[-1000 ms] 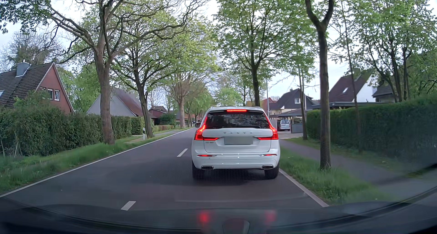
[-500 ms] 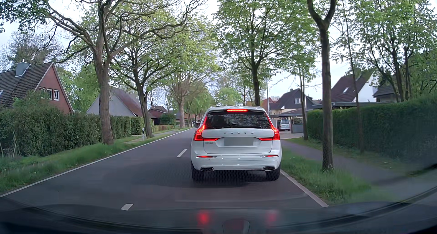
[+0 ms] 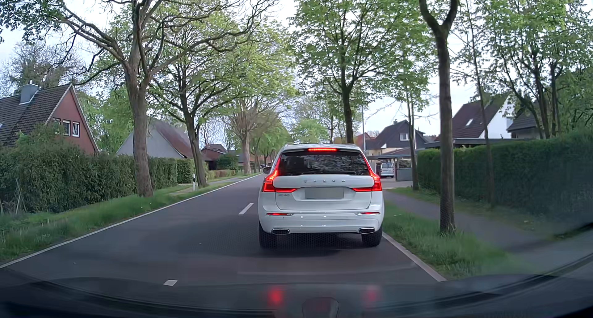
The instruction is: Follow the waypoints while adhering to traffic rules and regulations
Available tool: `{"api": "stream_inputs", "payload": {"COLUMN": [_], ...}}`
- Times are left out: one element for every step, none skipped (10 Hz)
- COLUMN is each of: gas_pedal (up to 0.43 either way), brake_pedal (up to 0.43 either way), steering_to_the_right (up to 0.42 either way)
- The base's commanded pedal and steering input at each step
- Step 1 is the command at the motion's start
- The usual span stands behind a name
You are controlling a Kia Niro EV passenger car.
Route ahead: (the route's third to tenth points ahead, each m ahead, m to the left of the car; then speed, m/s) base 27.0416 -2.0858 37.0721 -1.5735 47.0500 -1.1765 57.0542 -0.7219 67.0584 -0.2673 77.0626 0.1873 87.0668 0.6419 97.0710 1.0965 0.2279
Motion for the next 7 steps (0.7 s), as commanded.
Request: {"api": "stream_inputs", "payload": {"gas_pedal": [0.0, 0.0, 0.0, 0.0, 0.0, 0.0, 0.0], "brake_pedal": [0.134, 0.134, 0.134, 0.134, 0.14, 0.134, 0.134], "steering_to_the_right": [0.003, 0.003, 0.003, 0.002, 0.002, 0.002, 0.002]}}
